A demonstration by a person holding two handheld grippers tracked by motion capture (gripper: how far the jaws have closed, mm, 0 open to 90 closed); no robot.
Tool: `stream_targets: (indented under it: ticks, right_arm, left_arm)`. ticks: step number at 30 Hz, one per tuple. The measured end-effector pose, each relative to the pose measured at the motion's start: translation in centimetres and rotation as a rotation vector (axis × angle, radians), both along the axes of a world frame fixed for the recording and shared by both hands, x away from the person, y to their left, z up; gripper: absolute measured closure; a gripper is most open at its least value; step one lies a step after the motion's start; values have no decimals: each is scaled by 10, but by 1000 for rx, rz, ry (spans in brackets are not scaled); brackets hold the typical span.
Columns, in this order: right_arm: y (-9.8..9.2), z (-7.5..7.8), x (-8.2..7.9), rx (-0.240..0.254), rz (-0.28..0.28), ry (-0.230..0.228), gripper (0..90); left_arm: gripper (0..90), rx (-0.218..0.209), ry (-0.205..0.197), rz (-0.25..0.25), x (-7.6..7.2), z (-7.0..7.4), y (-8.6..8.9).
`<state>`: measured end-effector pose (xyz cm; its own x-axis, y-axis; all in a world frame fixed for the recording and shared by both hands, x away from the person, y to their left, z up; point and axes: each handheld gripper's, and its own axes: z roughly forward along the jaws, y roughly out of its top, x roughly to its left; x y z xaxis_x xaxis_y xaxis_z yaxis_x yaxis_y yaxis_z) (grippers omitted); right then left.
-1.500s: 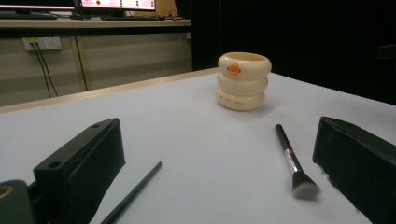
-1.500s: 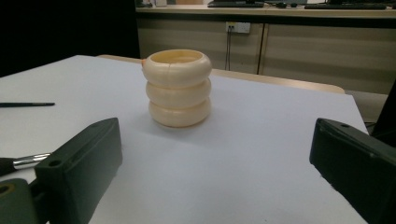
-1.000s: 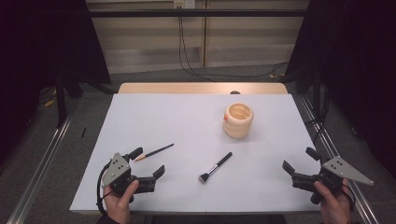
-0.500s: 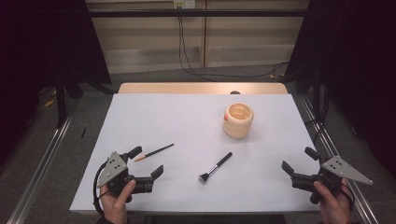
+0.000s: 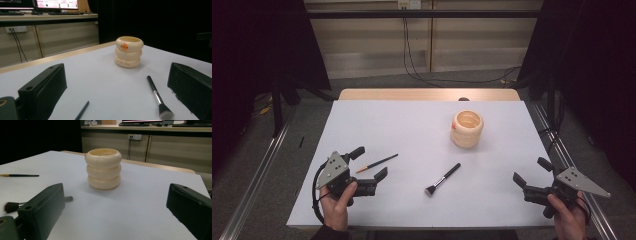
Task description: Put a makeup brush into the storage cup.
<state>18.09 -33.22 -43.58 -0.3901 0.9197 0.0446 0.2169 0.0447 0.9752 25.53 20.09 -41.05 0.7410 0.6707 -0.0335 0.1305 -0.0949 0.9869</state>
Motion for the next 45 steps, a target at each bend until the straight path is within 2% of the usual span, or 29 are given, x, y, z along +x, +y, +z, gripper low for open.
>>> stream_targets:
  ticks: [4,5,10,13,14,15,16,17,22,24,27,28,30,32,34,39,41,42,45]
  right_arm:
    - [0,0,0,-1,4,-1,17]
    - [0,0,0,-1,4,-1,17]
    - [1,0,0,4,4,-8,17]
    - [1,0,0,-3,4,-12,17]
    - [1,0,0,-4,8,-8,16]
    - [1,0,0,-4,10,-11,16]
    - [2,0,0,0,5,-10,17]
    - [2,0,0,0,7,-9,16]
    - [3,0,0,-12,16,-8,16]
    - [3,0,1,-8,18,-10,17]
    - [3,0,1,-14,19,-10,17]
    - [3,0,1,-7,14,-7,17]
    - [3,0,1,-2,10,-6,17]
    - [2,0,1,-2,16,-12,17]
    - [2,0,1,3,17,-16,18]
    - [1,0,1,12,19,-8,17]
    - [2,0,2,11,14,-11,17]
    - [2,0,2,11,17,-9,17]
    - [2,0,1,3,13,-9,18]
  left_arm:
    - [19,5,-7,-2,7,1,-1]
    - [19,6,-6,14,8,2,-1]
    - [19,-10,-5,29,14,5,0]
    - [19,1,-16,25,17,9,1]
    - [18,6,-23,19,19,10,0]
    - [12,9,-52,8,22,14,-1]
    - [10,9,-52,8,22,14,-1]
    - [10,16,-69,4,23,15,-2]
    - [5,49,-57,-11,30,20,-10]
    - [8,49,-54,-17,34,21,-13]
    - [8,20,-21,-20,42,20,-16]
    - [4,48,-18,-24,44,21,-14]
    - [8,40,4,-23,49,24,-15]
    - [11,36,-21,-22,50,30,-14]
    - [11,5,-35,-15,52,37,-13]
    - [10,25,-43,-3,61,48,-11]
    - [11,27,-54,0,65,49,-12]
    - [11,14,-58,18,66,49,-13]
    - [12,36,-55,14,69,47,-14]
